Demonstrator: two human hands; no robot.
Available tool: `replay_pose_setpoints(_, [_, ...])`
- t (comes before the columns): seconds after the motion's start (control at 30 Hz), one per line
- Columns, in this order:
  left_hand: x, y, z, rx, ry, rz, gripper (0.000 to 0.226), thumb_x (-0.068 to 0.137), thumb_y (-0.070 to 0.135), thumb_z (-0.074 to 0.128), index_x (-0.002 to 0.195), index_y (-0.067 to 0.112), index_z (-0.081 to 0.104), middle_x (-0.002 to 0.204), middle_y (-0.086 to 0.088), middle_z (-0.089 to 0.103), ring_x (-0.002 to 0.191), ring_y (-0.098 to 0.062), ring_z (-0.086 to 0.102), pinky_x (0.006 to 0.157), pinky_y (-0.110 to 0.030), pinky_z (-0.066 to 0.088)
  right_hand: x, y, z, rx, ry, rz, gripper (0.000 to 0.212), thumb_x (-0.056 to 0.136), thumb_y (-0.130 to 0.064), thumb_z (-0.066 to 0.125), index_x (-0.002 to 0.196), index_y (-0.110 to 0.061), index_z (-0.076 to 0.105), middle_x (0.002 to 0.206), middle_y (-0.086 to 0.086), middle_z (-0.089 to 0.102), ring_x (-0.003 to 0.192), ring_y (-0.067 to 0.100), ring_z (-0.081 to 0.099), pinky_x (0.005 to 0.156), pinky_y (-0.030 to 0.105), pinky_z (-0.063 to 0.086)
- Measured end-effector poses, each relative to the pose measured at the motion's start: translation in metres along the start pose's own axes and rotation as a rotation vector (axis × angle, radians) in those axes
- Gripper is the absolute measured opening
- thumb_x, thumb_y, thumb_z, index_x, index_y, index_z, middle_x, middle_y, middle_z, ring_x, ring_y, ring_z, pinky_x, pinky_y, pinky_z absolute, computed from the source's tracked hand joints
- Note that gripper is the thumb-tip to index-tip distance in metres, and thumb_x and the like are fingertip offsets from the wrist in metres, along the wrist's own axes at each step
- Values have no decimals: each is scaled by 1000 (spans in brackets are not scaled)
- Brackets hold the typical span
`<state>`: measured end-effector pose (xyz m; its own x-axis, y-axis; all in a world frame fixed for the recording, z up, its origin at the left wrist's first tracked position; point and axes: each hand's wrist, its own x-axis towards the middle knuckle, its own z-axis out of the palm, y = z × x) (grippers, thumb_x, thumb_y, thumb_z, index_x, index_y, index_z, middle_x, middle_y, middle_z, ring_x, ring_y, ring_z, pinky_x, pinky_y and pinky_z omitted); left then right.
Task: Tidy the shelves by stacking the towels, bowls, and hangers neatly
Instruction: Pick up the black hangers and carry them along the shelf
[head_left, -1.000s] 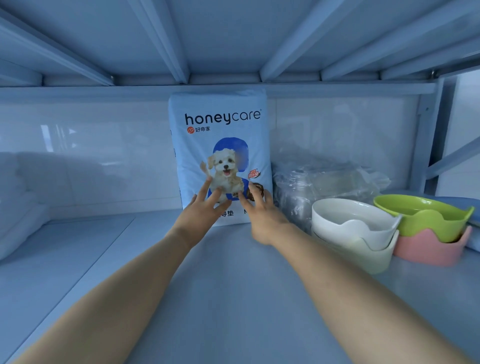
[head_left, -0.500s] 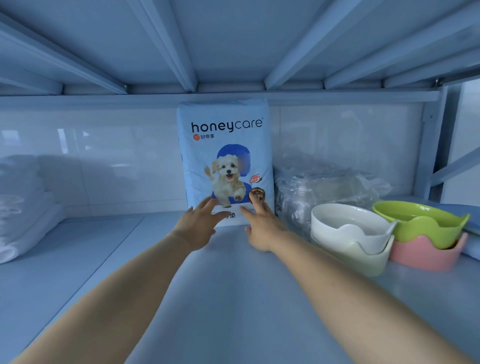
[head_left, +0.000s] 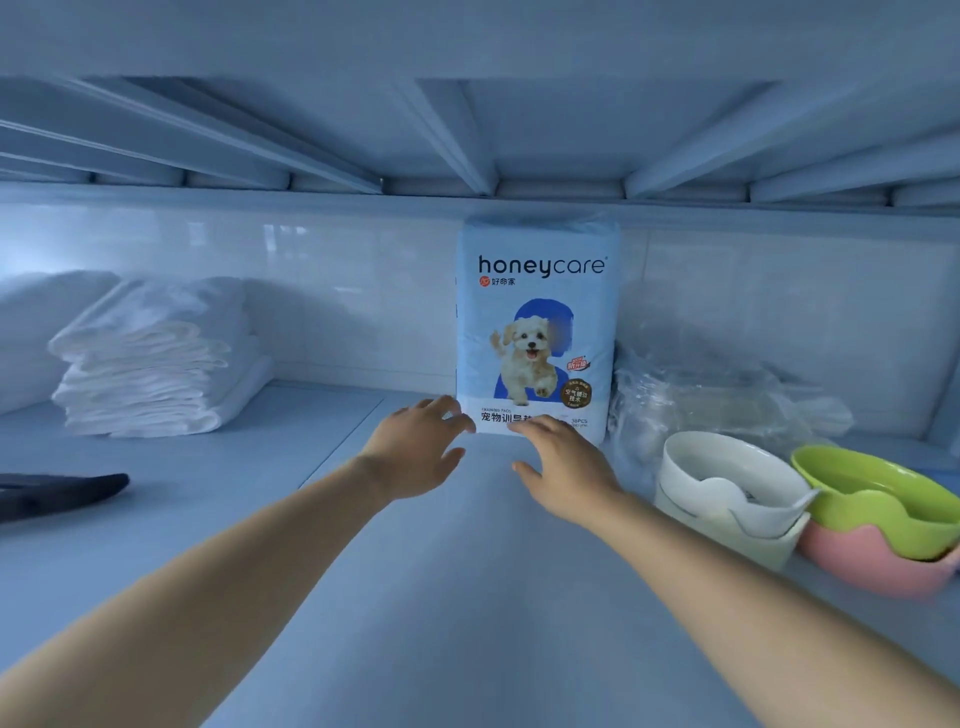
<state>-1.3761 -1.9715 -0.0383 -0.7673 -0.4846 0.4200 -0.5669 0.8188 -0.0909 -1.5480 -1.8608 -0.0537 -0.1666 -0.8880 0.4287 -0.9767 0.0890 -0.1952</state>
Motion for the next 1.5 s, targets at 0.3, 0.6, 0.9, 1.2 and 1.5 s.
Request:
replay_pose_setpoints(0.3, [-90,11,-24,-151,11,-195,31,91,43,46,121,36,50,122,15,50,101,-10,53,75,-27,46,-30,-61,14,224,-6,-206,34,91,-35,53,123,-24,53,122,-9,55,115,11,48,90,31,45])
replay_pose_setpoints(0.6, [-154,-38,-50,-93,-30,-365,28,88,42,51,116,38,52,114,14,55,100,-9,56,67,-23,37,-31,-138,32,344,-22,-335,30,89,-35,55,118,-24,57,118,-11,57,113,10,50,90,31,45])
replay_pose_setpoints(0.9, [-220,-118,-75,-51,-48,-423,25,87,40,54,111,38,56,109,15,58,99,-10,56,75,-28,47,-10,-234,55,359,-83,-392,31,89,-34,55,118,-24,57,120,-9,57,114,11,50,92,32,44])
replay_pose_setpoints(1.2, [-296,-242,-111,21,-14,-537,33,83,37,58,116,36,55,118,14,55,102,-11,55,71,-28,46,18,-356,99,391,-143,-447,32,90,-33,55,121,-23,55,124,-10,54,116,11,45,95,30,41])
replay_pose_setpoints(1.5, [-317,-316,-99,-25,-75,-510,41,82,39,60,122,34,52,126,11,50,105,-13,54,72,-29,46,49,-429,136,354,-113,-392,36,89,-29,57,124,-21,52,126,-10,50,119,12,39,93,25,36])
